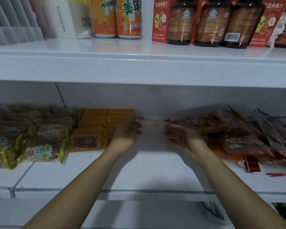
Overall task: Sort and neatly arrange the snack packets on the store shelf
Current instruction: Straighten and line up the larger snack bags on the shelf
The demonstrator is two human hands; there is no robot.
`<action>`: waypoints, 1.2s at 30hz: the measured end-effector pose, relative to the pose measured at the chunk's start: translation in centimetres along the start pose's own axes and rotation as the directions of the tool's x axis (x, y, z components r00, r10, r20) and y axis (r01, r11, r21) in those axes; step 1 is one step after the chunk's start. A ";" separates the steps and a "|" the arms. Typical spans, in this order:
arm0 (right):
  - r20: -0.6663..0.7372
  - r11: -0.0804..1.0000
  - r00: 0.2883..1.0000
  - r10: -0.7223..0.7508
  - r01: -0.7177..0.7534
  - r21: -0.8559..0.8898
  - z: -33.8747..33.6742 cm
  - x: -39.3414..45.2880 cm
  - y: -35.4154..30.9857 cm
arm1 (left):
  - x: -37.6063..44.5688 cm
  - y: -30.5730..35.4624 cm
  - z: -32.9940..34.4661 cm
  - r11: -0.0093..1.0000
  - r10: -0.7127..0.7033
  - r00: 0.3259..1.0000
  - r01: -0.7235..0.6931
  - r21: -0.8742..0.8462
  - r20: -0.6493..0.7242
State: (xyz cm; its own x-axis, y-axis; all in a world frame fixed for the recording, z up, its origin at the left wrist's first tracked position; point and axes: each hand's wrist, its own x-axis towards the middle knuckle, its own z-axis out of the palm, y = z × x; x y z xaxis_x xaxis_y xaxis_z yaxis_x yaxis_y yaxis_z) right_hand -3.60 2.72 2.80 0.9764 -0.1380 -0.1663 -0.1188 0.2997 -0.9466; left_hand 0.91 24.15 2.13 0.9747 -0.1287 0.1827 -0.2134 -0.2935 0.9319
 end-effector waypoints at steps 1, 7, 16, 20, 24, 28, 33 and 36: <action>-0.022 0.998 1.000 -0.005 0.004 -0.057 -0.2 0.1 0.4 | -0.3 -0.3 0.1 0.997 -0.053 0.999 0.053 -0.062 -0.006; -0.061 0.945 0.998 -0.005 -0.015 -0.326 -0.5 1.8 2.8 | -2.5 -2.8 -1.0 0.990 -0.119 0.979 0.104 0.092 0.168; -0.060 0.595 0.985 -0.164 0.050 -0.802 0.8 5.4 6.7 | -6.0 -4.4 1.0 0.786 -0.076 0.990 -0.014 0.618 0.119; 0.085 0.332 0.964 -0.250 0.168 -0.928 1.0 4.6 6.3 | -6.9 -4.8 1.6 0.774 -0.066 0.994 -0.003 0.633 0.086; 0.281 0.111 0.903 -0.324 0.331 -0.937 0.5 3.8 5.6 | -7.0 -4.5 1.9 0.747 -0.034 0.997 -0.021 0.665 0.070; 0.283 0.197 0.846 -0.453 0.404 -0.893 -1.8 2.4 4.7 | -5.7 -4.0 1.8 0.783 0.050 0.995 -0.089 0.616 0.081; 0.028 0.343 0.884 -0.466 0.209 -0.916 -5.9 -0.2 3.3 | -2.2 -2.7 3.9 0.842 0.160 0.970 -0.230 0.489 0.181; -0.173 0.647 0.916 -0.362 0.113 -0.754 -7.1 -1.0 3.0 | -0.9 -1.4 6.6 0.903 0.133 0.962 -0.217 0.371 0.238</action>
State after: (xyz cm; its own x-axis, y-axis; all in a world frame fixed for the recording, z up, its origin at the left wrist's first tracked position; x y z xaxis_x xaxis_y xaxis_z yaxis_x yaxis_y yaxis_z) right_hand -6.18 -2.90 -1.80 0.9060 -0.3986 0.1422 -0.1031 -0.5339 -0.8393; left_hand -0.07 18.38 -1.43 0.8935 -0.3885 0.2253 -0.4287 -0.5888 0.6852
